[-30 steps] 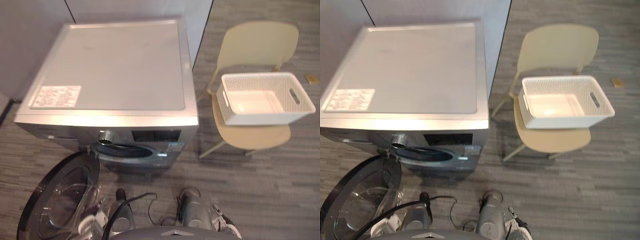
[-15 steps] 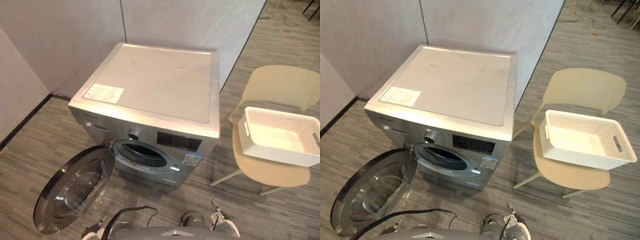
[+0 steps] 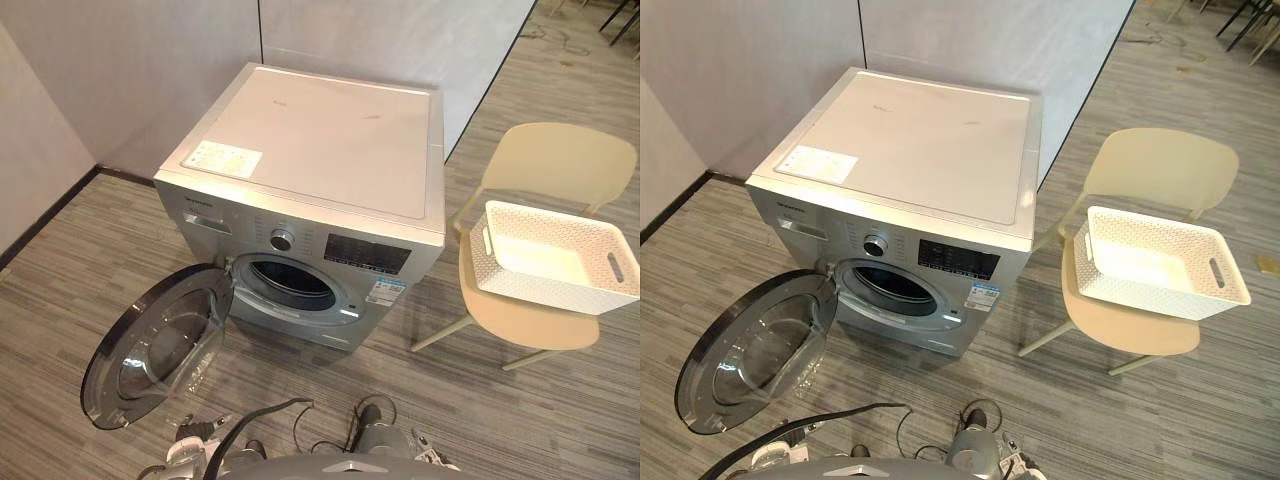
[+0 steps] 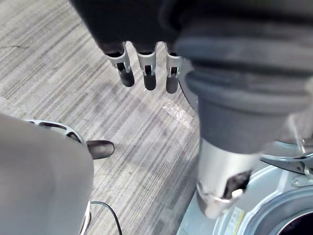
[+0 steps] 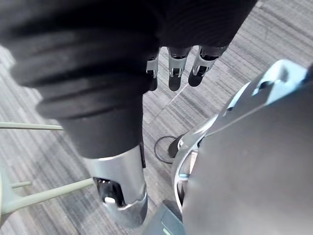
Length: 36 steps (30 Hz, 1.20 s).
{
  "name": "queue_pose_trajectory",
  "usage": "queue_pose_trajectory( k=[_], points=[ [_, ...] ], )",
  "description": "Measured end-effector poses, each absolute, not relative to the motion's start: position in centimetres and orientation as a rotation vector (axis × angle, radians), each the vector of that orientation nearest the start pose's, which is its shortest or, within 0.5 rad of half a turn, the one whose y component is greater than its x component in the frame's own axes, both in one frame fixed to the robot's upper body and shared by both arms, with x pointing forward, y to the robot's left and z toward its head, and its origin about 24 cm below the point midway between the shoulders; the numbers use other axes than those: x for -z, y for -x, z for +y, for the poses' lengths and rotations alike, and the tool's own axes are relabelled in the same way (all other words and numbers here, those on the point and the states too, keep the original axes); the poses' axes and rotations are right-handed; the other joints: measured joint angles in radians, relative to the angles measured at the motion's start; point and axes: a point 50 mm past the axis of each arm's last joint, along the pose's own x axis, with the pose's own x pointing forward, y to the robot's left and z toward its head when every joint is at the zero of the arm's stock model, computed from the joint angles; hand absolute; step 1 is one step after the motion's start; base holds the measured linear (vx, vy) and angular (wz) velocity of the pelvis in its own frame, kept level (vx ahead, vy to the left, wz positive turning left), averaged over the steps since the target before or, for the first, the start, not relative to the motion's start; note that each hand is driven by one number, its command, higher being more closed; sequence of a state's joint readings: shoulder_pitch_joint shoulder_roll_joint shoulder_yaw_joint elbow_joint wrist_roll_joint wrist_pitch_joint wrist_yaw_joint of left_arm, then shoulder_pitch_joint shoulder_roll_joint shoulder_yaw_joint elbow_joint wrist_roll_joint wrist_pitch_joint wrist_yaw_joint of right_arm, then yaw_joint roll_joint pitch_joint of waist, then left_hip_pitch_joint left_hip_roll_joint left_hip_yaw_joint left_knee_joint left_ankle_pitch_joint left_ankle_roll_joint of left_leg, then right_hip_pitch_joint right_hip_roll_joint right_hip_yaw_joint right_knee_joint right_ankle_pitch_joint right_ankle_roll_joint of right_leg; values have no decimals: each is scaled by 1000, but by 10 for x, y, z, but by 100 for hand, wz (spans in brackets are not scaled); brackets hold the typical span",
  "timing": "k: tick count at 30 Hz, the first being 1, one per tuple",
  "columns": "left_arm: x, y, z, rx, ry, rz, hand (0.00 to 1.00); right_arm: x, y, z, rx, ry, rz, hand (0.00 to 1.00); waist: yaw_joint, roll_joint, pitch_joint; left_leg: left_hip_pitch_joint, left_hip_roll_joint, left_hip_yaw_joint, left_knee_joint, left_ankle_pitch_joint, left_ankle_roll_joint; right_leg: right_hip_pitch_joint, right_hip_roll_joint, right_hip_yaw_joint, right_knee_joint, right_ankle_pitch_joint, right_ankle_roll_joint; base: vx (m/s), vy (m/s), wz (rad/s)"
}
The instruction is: Pick up the laundry basket with both hands and put the clothes into the washing machine.
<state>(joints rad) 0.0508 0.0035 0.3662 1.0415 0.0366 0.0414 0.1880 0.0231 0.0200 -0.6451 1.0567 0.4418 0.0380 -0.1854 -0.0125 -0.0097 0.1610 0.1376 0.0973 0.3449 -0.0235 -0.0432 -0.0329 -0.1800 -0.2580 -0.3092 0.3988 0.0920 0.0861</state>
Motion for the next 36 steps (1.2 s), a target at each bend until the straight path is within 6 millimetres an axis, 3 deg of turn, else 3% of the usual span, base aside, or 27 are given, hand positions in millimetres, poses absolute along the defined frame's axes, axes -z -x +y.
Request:
queue_pose_trajectory(
  k=[1, 3, 5, 7, 9, 12, 13, 15, 17, 19, 20, 21, 22, 23, 24, 25, 27, 29, 31, 36],
  points=[
    [160, -92, 210, -531, 67, 1135, 0, 165, -77, -210, 957, -683, 1034, 0, -1, -27, -1, -6, -1, -13, 15, -1, 1, -9, -10, 31, 186, -102, 3, -39, -66, 20],
    [160, -92, 214, -552, 77, 1127, 0, 167, -69, -205, 960, -689, 1055, 0, 6, -49, -9, -30, -4, -25, 38, 0, 0, 22, -11, 43, 305, -173, 6, -17, -100, 19],
    [159, -92, 216, -551, 74, 1128, 0, 167, -73, -206, 949, -690, 1053, 0, 5, -59, -20, -51, -28, -42, 59, 7, -3, 94, 7, 49, 201, -242, 45, 7, -106, -2],
    [162, -90, 207, -531, 86, 1146, 0, 167, -70, -214, 930, -648, 1067, 0, 6, -20, -38, -74, -16, -41, 49, 20, -11, 139, 53, 49, 44, -246, 45, -32, -75, -19],
    [162, -91, 202, -513, 89, 1149, 0, 166, -74, -219, 921, -630, 1067, 0, 12, -3, -48, -91, -15, -37, 47, 32, -8, 178, 72, 53, -66, -246, 45, -64, -57, -16],
    [161, -94, 201, -519, 111, 1132, 0, 165, -84, -217, 883, -607, 1074, 0, 21, -7, -46, -108, -14, -26, 39, 58, -10, 214, 96, 76, -203, -242, 34, -146, -58, -12],
    [160, -97, 202, -529, 122, 1114, 0, 164, -89, -214, 854, -593, 1073, 0, 28, -21, -47, -123, -15, -20, 41, 62, -12, 221, 100, 77, -252, -242, 19, -177, -49, -12],
    [157, -103, 202, -537, 150, 1080, 0, 163, -96, -211, 816, -567, 1070, 0, 32, -22, -42, -158, -1, -26, 68, 63, -16, 222, 117, 72, -299, -208, 10, -185, -26, 5],
    [151, -115, 201, -523, 165, 1019, 0, 163, -99, -211, 796, -551, 1066, 0, 33, -16, -24, -211, 17, -53, 152, 35, -13, 231, 125, 49, -313, -202, 2, -159, -2, 33],
    [140, -128, 191, -472, 173, 931, 0, 160, -100, -219, 804, -527, 1042, 0, 42, 21, 16, -255, 50, -92, 283, -19, -21, 251, 140, 31, -295, -206, 1, -169, 9, 34],
    [134, -130, 188, -456, 172, 880, 0, 158, -103, -222, 797, -513, 1028, 0, 44, 30, 16, -268, 61, -104, 303, -13, -20, 244, 147, 31, -267, -210, 6, -146, -4, 17],
    [129, -132, 189, -447, 173, 850, 0, 158, -103, -222, 797, -512, 1027, 0, 45, 37, 20, -268, 60, -106, 295, -6, -31, 234, 146, 35, -258, -216, 0, -138, 7, 15],
    [121, -137, 190, -444, 178, 795, 0, 158, -104, -221, 795, -515, 1024, 0, 46, 22, 17, -261, 53, -109, 272, 0, -49, 218, 125, 41, -235, -228, -8, -124, 5, -1],
    [112, -140, 191, -443, 188, 743, 0, 157, -106, -219, 793, -515, 1016, 0, 53, 27, 22, -269, 59, -98, 320, -32, -10, 205, 117, 45, -211, -234, -6, -117, -7, -12],
    [109, -139, 191, -446, 193, 728, 0, 156, -105, -222, 799, -509, 1008, 0, 55, 30, 21, -270, 65, -99, 345, -42, -2, 199, 118, 49, -201, -237, -2, -78, -24, -22],
    [103, -137, 192, -457, 206, 696, 0, 154, -106, -229, 808, -496, 986, 0, 52, 63, 2, -253, 62, -93, 304, -46, -5, 202, 125, 54, -196, -241, 11, -64, -9, -5],
    [86, -147, 197, -477, 234, 597, 0, 156, -97, -226, 807, -492, 1005, 0, 43, 48, -34, -234, 27, -59, 197, -47, -13, 191, 99, 54, -232, -218, 12, -24, 34, 14],
    [63, -162, 201, -486, 237, 465, 0, 157, -94, -221, 809, -494, 1022, 0, 35, 36, -46, -193, -18, -52, 35, 13, -44, 176, 75, 39, -272, -203, 12, 10, 60, 39],
    [47, -171, 199, -485, 246, 387, 0, 158, -86, -225, 837, -477, 1041, 0, 24, 61, -59, -172, -35, -105, -63, 99, -43, 188, 84, -9, -283, -196, 23, 16, 38, 57],
    [8, -171, 210, -513, 202, 217, 0, 161, -73, -224, 839, -455, 1079, 0, 32, 62, -73, -154, -45, -155, -63, 154, -19, 255, 86, -52, -322, -193, 33, 64, 12, 26]
  ],
)
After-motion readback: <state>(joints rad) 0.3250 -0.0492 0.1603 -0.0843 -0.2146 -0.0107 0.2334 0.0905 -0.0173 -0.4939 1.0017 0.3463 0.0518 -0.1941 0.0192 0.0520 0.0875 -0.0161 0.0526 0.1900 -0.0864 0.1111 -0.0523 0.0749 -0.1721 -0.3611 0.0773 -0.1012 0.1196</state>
